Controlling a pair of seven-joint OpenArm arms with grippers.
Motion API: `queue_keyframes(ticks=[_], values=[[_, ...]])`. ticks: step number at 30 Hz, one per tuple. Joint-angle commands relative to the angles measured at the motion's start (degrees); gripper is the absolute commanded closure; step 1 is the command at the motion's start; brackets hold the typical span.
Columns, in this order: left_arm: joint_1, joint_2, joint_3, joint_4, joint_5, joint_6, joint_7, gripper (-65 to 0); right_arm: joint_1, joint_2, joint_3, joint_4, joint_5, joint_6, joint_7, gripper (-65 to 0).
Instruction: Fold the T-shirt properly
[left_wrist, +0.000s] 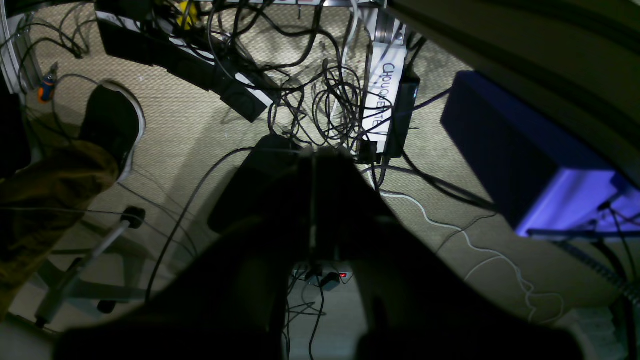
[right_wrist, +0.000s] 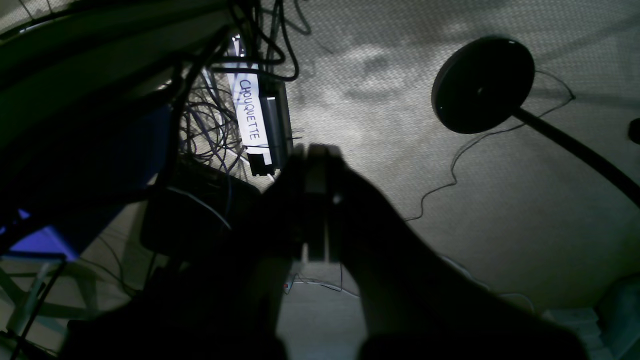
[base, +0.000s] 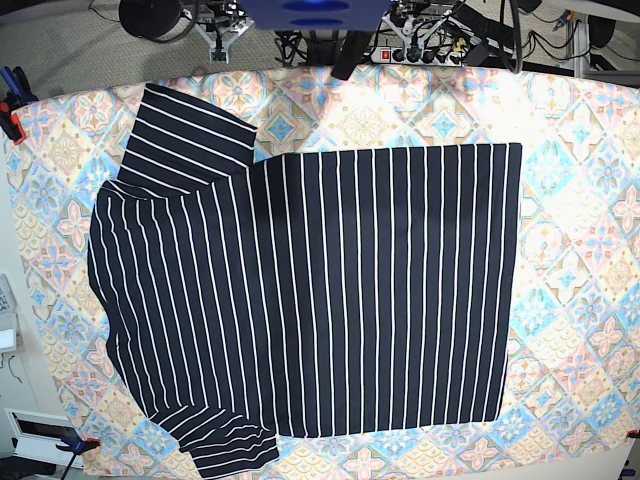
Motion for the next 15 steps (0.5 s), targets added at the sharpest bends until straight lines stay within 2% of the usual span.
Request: queue_keyframes(ticks=[1, 15], values=[[0.5, 0.0, 0.0, 0.2, 0.1, -0.1, -0.4, 0.0, -0.5, 0.2, -0.1, 0.1, -0.1, -0.2, 0.4, 0.0], [1.6, -0.2, 0.1, 0.2, 0.5, -0.1, -0.5, 0.0, -1.8, 0.3, -0.1, 0.1, -0.1, -0.2, 0.4, 0.0]])
